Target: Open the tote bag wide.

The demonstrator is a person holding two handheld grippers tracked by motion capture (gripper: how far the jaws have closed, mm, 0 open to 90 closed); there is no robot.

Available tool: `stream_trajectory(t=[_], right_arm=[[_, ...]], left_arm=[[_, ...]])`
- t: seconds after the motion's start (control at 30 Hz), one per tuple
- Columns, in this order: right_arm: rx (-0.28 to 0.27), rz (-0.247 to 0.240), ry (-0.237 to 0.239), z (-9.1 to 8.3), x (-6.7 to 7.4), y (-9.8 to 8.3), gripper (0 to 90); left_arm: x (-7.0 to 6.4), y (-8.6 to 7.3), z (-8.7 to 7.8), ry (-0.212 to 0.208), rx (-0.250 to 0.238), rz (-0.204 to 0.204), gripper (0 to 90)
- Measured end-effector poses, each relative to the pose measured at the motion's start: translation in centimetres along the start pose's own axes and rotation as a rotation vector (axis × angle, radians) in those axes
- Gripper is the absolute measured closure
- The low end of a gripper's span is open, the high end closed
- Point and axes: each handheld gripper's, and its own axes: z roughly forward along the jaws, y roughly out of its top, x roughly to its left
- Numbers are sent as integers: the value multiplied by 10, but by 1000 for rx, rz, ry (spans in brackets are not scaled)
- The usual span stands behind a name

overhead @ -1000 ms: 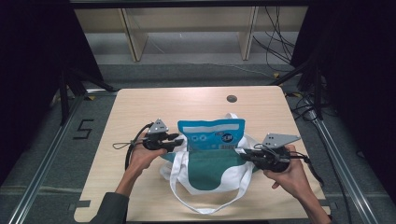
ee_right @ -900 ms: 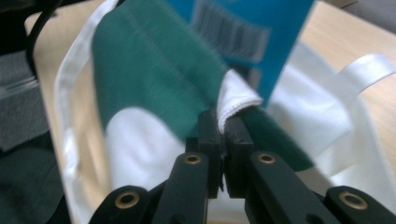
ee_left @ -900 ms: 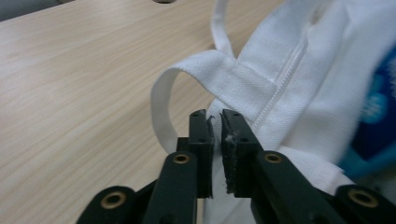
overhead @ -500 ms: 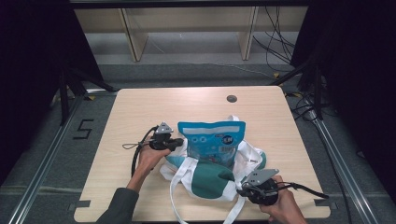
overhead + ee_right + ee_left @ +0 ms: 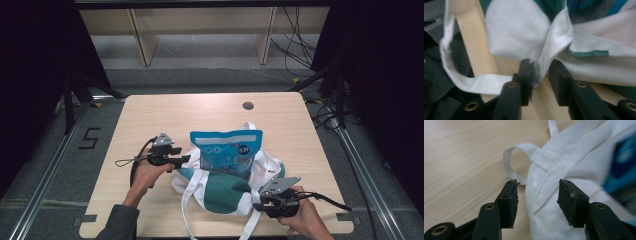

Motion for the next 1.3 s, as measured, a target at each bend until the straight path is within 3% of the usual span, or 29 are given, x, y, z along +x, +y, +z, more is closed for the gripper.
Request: stream_trajectory(t=[0.03,0.07,0.1,0.13,0.2,0.23,0.3,0.33,0.37,0.4,0.43,0.47,0.5,0.53,0.57,0.6,0.67,0.7,0.77,0.9,1.07,1.1,1.17,1.2,1.27,1.3], right_arm=[[-45,14,-4,-14,-1,4,642],[-64,19,-6,-18,-1,5,625],[-86,45,1,-25,1,7,604],[-120,32,-4,-31,0,9,596],[-146,40,-4,-38,-1,10,593],[-202,40,-16,-53,-3,14,588],[-223,39,-26,-56,-4,15,584],[-242,42,-39,-63,-8,17,582],[-268,52,-85,-70,-15,20,582],[-268,73,-93,-73,-18,22,582],[-278,61,-110,-74,-25,24,580],[-278,61,-110,-74,-25,24,580],[-303,78,-152,-75,-42,29,573],[-303,78,-152,-75,-42,29,573],[-281,113,-173,-74,-57,35,543],[-282,111,-179,-72,-63,37,540],[-267,126,-178,-69,-69,40,533],[-252,140,-177,-57,-81,45,511],[-236,142,-174,-52,-83,47,502],[-143,75,-158,-27,-87,52,477],[-121,47,-159,-14,-86,55,481],[-117,37,-166,-13,-87,55,496],[-114,54,-181,-7,-90,56,667],[-114,54,-181,-7,-90,56,667],[-127,43,-176,-4,-92,58,799],[-117,40,-187,-1,-92,61,846]], left_arm=[[-8,2,-14,-29,-51,-19,465],[-12,2,-20,-52,-64,-17,462],[-12,2,-20,-52,-64,-17,460],[-22,3,-28,-76,-79,-10,458],[-28,3,-31,-96,-84,-11,452],[-33,4,-32,-107,-87,-4,448],[-39,6,-32,-132,-90,4,452],[-40,7,-30,-148,-87,3,452],[-44,9,-26,-168,-83,4,453],[-44,9,-26,-168,-83,4,452],[-45,8,-22,-210,-80,12,450],[-45,8,-22,-210,-80,12,448],[-47,8,-20,-212,-61,12,441],[-47,8,-20,-212,-61,12,439],[-47,8,-19,-225,-52,25,435],[-48,7,-18,-257,-51,17,426],[-48,6,-17,-264,-47,19,419],[-51,3,-13,-276,-26,30,381],[-53,2,-11,-283,-8,45,373],[-59,-2,-6,-296,-4,69,374],[-62,-5,-7,-308,7,86,405],[-63,-6,-8,-308,5,91,405],[-65,-8,-8,-319,18,111,473],[-65,-8,-8,-319,18,111,479],[-67,-10,-7,-320,29,135,505],[-71,-14,-5,-297,63,204,616]])
